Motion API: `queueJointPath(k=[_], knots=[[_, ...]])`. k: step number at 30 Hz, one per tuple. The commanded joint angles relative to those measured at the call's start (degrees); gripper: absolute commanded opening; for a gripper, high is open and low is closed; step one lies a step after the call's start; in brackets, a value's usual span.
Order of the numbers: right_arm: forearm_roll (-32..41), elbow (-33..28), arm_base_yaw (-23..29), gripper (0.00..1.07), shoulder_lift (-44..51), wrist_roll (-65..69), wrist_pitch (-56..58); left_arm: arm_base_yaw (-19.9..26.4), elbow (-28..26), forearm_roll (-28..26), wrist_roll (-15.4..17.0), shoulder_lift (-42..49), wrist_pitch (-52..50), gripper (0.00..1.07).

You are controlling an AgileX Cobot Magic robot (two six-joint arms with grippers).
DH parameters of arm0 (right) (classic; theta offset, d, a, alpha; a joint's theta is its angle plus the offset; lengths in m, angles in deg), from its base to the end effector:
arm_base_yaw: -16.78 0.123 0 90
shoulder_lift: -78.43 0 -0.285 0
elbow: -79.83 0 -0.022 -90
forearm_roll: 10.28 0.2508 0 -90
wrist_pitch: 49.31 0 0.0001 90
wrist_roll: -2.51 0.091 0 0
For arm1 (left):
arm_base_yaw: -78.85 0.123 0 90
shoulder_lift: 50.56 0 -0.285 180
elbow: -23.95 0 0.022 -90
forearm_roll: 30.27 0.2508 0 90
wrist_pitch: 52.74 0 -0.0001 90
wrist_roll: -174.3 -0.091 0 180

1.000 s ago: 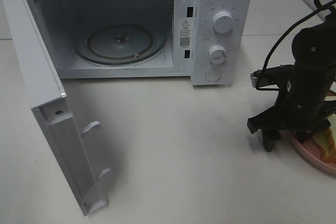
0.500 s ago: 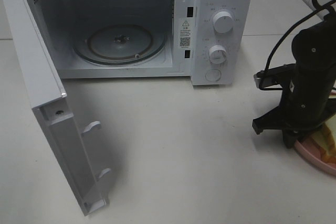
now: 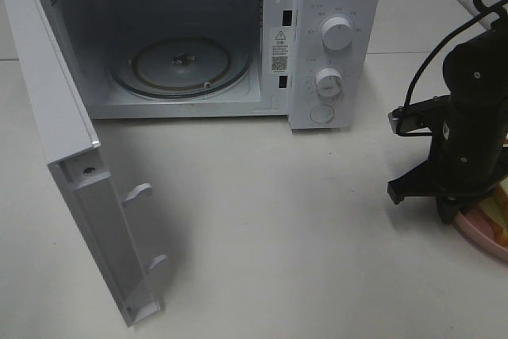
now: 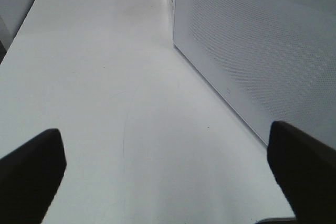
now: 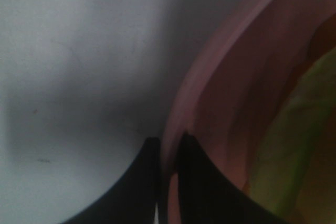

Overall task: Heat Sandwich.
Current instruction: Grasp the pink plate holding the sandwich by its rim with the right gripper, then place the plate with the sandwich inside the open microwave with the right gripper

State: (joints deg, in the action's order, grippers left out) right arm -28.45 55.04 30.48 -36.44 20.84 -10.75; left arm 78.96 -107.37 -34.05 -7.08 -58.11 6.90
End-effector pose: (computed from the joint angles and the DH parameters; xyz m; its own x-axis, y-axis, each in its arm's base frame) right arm 0.2994 0.0548 0.1155 -0.9830 -0.1703 -0.0690 -0.1547 0.9696 -0.1898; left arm -0.0045 -0.0052 0.2785 -0.4359 -0.0101 -0.8999 0.0452 0.9984 -0.0331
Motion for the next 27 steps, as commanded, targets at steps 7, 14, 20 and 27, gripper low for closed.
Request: queueJointPath(k=[7,14,20,27], knots=[[-4.47,-0.34,1.83,0.00,0.34,3.67,4.58,-0.11,0.17,-0.11,0.06,1.15,-0.34,1.00],[-6.99,-0.34,4.76,0.00,0.34,5.04,8.25,-0.11,0.17,-0.11,0.06,1.15,-0.34,1.00],[-8.25,-0.34,7.33,0.00,0.34,5.67,11.06,-0.11,0.17,-0.11,0.06,1.15,-0.34,1.00],[-8.77,-0.34,10.14,0.00,0.74,5.61,13.58,-0.11,0.17,-0.11,0.06,1.15,-0.34,1.00]])
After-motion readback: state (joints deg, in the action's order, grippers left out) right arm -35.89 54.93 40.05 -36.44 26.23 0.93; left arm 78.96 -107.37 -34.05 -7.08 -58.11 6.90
